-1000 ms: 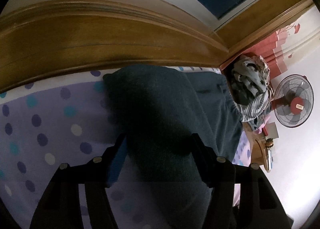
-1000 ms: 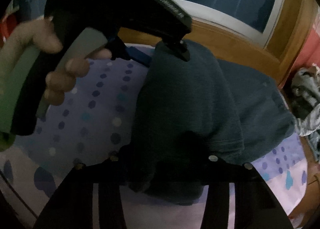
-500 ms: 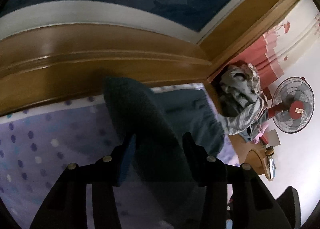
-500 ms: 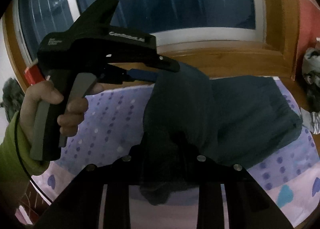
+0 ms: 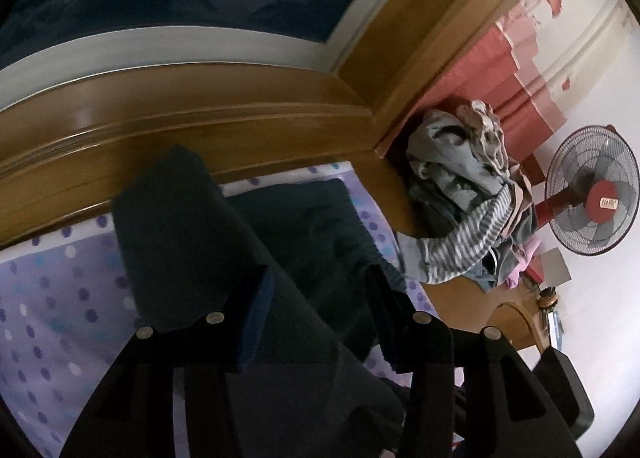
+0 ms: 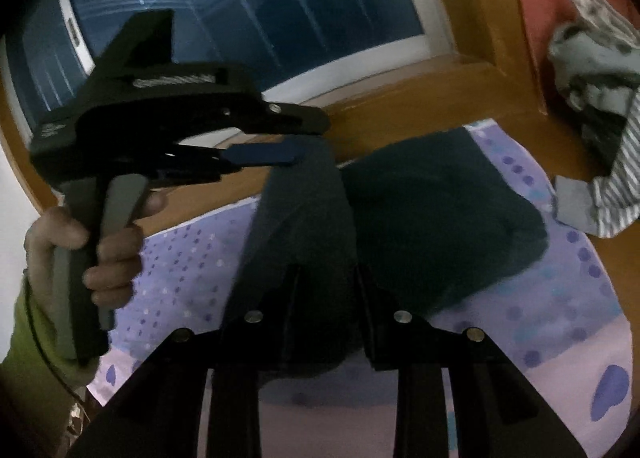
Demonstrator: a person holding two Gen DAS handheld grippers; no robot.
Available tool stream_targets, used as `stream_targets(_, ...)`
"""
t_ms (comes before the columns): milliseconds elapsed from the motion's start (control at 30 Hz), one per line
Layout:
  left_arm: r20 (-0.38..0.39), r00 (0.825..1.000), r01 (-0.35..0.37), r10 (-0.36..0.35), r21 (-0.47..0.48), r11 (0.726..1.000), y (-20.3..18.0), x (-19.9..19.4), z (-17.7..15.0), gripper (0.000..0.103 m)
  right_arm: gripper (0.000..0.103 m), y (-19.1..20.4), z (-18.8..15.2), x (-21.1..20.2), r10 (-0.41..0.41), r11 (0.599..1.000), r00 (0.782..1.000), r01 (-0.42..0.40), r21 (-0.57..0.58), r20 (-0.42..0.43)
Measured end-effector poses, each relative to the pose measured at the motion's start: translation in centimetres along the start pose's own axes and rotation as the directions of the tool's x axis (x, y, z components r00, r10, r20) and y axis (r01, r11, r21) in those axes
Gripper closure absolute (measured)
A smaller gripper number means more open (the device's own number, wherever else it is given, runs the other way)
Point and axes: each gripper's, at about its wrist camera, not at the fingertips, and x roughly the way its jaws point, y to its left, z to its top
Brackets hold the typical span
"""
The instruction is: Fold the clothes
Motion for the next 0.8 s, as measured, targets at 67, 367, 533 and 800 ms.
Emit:
stream_targets(67,0.004,1.0,-0.015,0.015,0.003,1.0,-0.7,0.1,-0.3,0.055,0.077,-1.3,-0.5,-0.1,-0.012,1.0,1.0,0.012,0.007,-0.008)
stream_targets(367,-0.001,0.991,-0.132,0.132,-0.052,0.99,2.4,-1.2,-2.7,0.055,0.076,-6.2,0.3,3.4,-0.004,0.999,0.997,0.006,0.033,-0.077)
stream_targets(533,-0.043,0.995,-0.096,0.092,-0.095,0.991,4.7,-1.0,-4.4,0.055,0.073,-5.8,1.0,1.7,-0.015,1.0,0.994,0.017,0.014,-0.105)
stream_targets(800,-0.05,0.999,-0.001,-0.004,-0.093,0.996,5.9,0.3,-5.7,0.055,0.042,-5.2,6.4,-0.2,0.042,0.999,0.995,-0.043,-0.003,-0.093)
